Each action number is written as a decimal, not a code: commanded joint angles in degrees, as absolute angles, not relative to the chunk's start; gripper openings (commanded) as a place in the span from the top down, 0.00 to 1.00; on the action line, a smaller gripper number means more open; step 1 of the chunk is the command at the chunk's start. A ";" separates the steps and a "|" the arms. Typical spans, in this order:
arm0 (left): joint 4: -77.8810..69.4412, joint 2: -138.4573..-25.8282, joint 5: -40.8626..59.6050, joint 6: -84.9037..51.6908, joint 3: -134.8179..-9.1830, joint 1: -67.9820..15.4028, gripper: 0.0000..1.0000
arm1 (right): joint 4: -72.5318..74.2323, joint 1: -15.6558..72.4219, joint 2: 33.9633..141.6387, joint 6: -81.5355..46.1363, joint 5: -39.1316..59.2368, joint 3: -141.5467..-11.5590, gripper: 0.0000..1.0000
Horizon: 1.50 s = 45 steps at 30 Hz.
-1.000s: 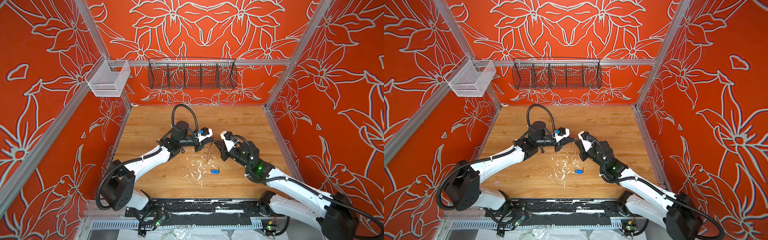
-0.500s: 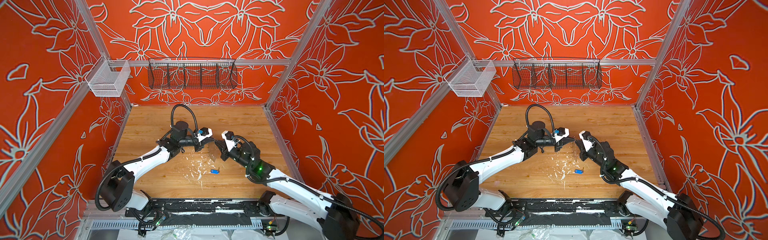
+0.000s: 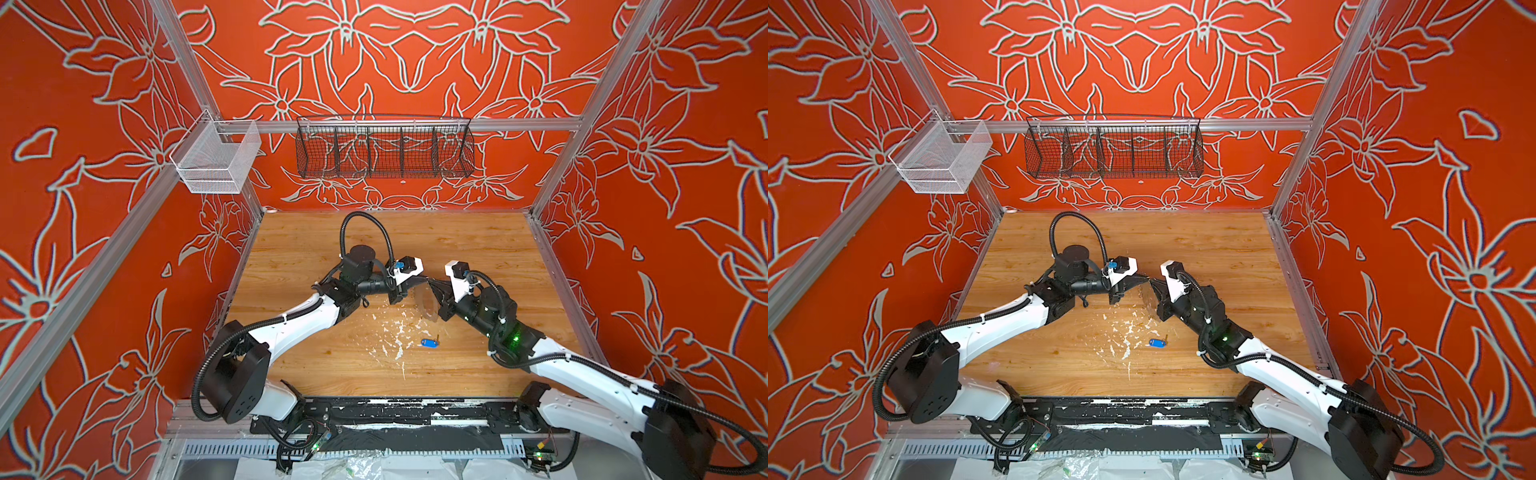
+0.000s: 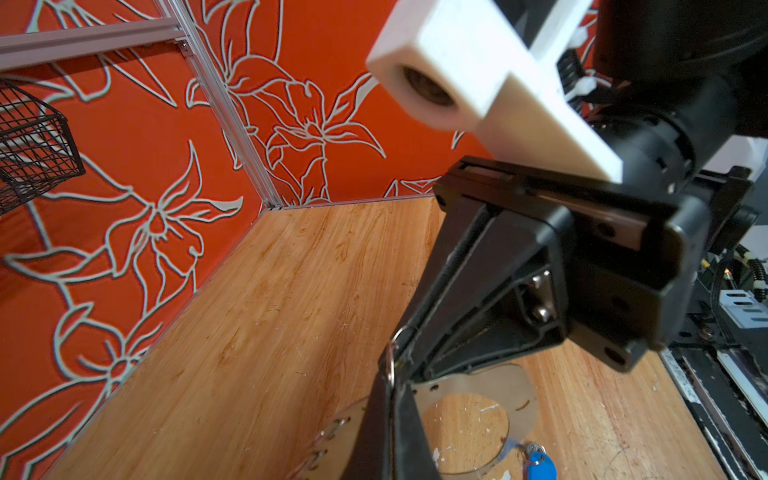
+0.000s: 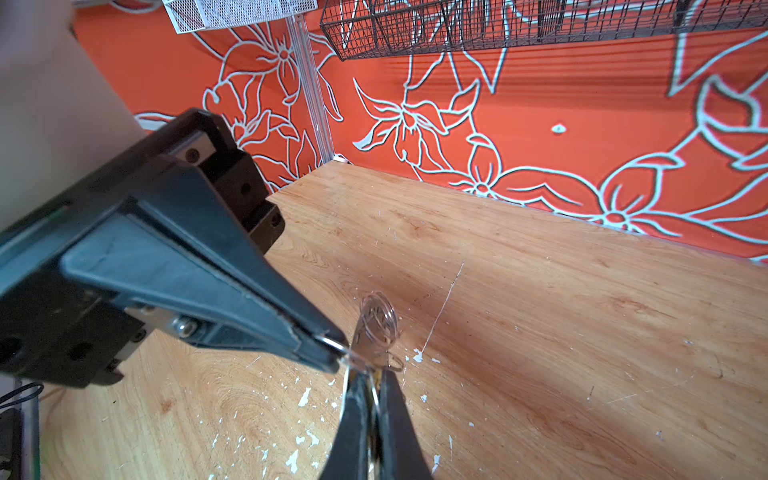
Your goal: Put the keys on the keyring
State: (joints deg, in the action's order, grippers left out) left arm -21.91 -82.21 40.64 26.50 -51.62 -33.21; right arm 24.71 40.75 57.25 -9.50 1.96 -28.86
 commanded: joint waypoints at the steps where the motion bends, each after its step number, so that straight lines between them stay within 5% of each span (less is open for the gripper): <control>1: -24.61 -79.89 43.35 26.20 -50.98 -33.33 1.00 | 23.73 40.25 56.05 -11.28 -4.09 -28.09 1.00; 4: -24.17 -79.96 43.01 26.28 -51.25 -33.33 1.00 | 22.88 40.25 54.08 -10.73 -3.99 -28.11 1.00; 6: -24.42 -79.98 42.13 25.71 -51.14 -33.36 0.85 | 21.92 40.24 52.74 -10.29 -5.07 -28.16 1.00; 9: -24.56 -79.92 41.47 25.38 -51.09 -33.31 0.77 | 20.10 40.25 51.78 -9.26 -6.18 -28.56 1.00; 45: -16.74 -86.01 38.23 31.64 -56.86 -35.38 0.82 | 16.65 40.22 56.25 -8.43 -1.50 -33.82 1.00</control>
